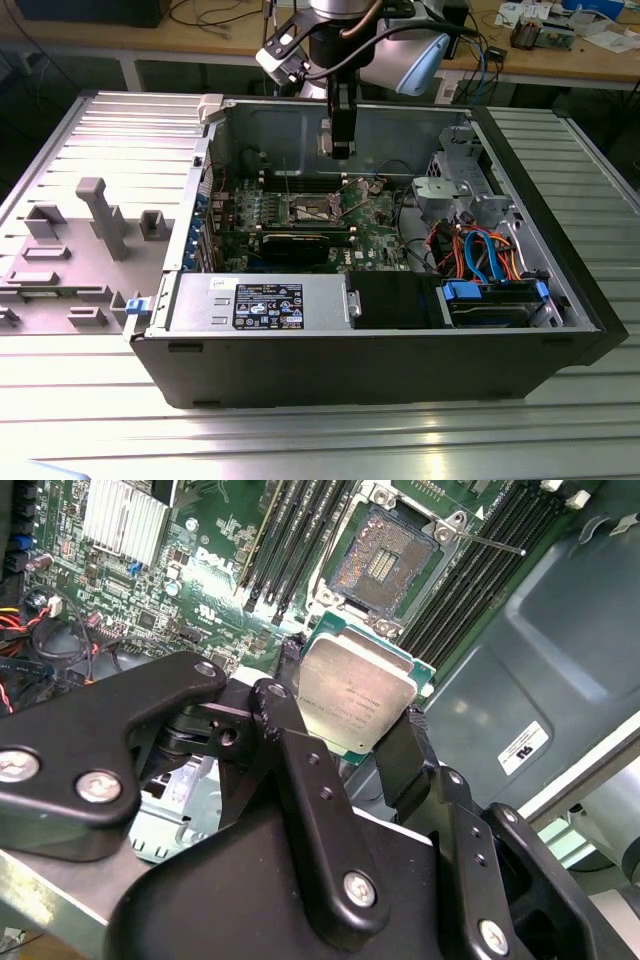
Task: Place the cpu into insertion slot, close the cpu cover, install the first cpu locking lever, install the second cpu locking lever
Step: 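Place the cpu into insertion slot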
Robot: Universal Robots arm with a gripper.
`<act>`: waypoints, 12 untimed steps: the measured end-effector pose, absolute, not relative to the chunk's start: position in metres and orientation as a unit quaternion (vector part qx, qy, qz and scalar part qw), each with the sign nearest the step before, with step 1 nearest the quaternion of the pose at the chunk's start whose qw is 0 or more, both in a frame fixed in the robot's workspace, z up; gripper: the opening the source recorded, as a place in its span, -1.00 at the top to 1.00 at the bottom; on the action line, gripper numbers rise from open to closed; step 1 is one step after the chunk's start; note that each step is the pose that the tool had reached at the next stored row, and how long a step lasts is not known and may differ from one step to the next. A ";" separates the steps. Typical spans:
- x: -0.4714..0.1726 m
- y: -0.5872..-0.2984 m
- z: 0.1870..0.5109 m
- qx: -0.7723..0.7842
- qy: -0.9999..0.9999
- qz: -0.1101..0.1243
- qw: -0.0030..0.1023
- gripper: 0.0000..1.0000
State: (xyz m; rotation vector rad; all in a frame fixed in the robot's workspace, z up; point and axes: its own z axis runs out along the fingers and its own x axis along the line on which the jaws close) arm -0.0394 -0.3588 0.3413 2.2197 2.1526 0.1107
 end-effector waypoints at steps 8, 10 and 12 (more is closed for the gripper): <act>-0.048 -0.352 0.326 0.713 0.700 0.036 0.024 -0.08; -0.048 -0.352 0.323 0.711 0.702 0.036 0.024 -0.08; -0.049 -0.352 0.321 0.708 0.705 0.037 0.024 -0.08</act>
